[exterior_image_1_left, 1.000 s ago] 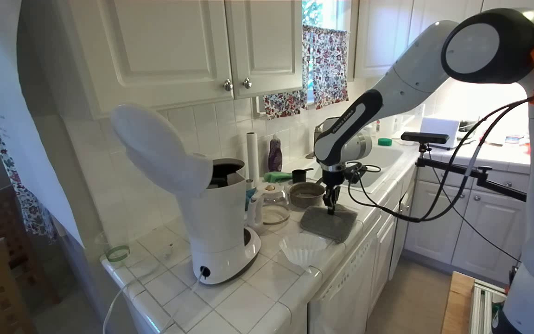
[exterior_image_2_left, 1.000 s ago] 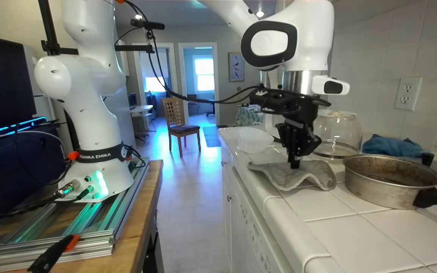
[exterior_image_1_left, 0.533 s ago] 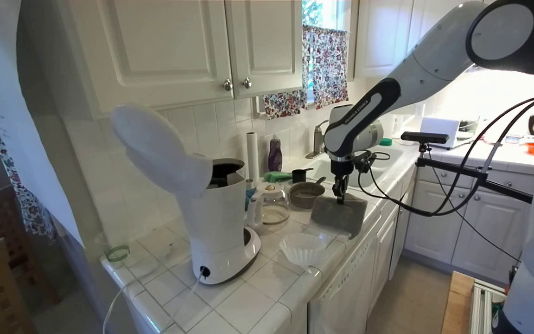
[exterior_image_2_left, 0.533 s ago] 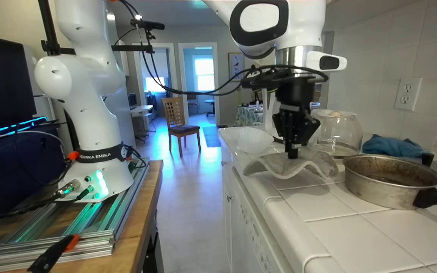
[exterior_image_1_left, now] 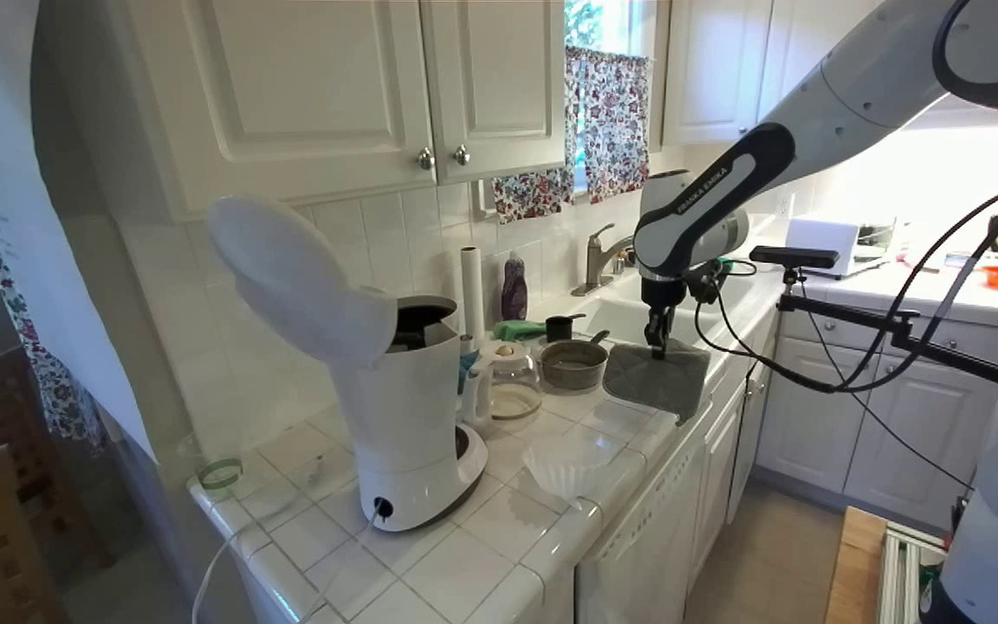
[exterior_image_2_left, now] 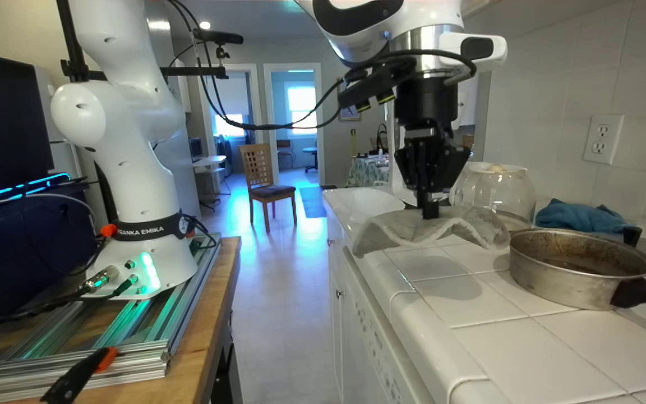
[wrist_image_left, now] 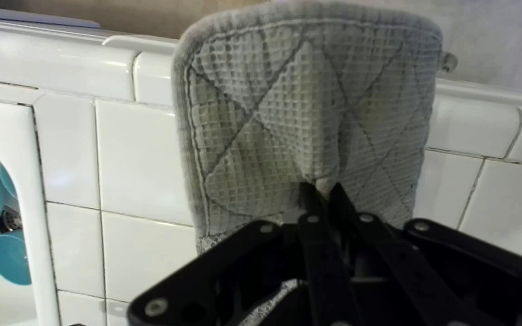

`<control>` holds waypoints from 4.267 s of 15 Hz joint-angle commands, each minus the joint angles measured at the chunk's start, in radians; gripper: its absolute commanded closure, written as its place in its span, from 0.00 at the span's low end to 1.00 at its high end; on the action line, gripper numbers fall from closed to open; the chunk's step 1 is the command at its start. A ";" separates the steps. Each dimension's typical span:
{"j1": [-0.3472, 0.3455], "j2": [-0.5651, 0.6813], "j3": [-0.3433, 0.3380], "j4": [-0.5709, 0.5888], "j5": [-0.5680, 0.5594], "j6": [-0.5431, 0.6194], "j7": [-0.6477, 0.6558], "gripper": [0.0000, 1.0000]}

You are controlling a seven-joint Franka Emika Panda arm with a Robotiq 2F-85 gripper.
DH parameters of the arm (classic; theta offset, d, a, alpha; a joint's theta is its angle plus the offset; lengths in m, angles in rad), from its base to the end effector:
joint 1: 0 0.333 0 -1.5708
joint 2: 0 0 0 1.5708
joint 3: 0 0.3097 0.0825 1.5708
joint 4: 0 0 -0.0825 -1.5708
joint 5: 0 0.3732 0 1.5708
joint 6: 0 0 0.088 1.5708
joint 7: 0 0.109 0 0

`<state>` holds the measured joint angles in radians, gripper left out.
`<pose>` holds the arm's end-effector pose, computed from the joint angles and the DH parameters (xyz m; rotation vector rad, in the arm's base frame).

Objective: Pick up the cloth and use it to pick up the pot on the counter

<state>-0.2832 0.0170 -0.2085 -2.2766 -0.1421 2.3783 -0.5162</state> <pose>0.4569 -0.2465 0.3554 3.0019 0.1853 0.0346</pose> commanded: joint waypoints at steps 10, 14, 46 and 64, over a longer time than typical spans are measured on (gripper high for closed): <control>0.013 0.077 -0.011 0.139 0.142 0.098 -0.106 0.98; -0.001 0.145 -0.002 0.209 0.204 0.088 -0.146 0.98; -0.046 0.370 0.099 0.503 0.342 -0.248 0.097 0.00; -0.041 0.404 0.089 0.427 -0.025 0.094 -0.248 0.00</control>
<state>-0.3061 0.4101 -0.1243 -1.8225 -0.1223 2.3659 -0.6623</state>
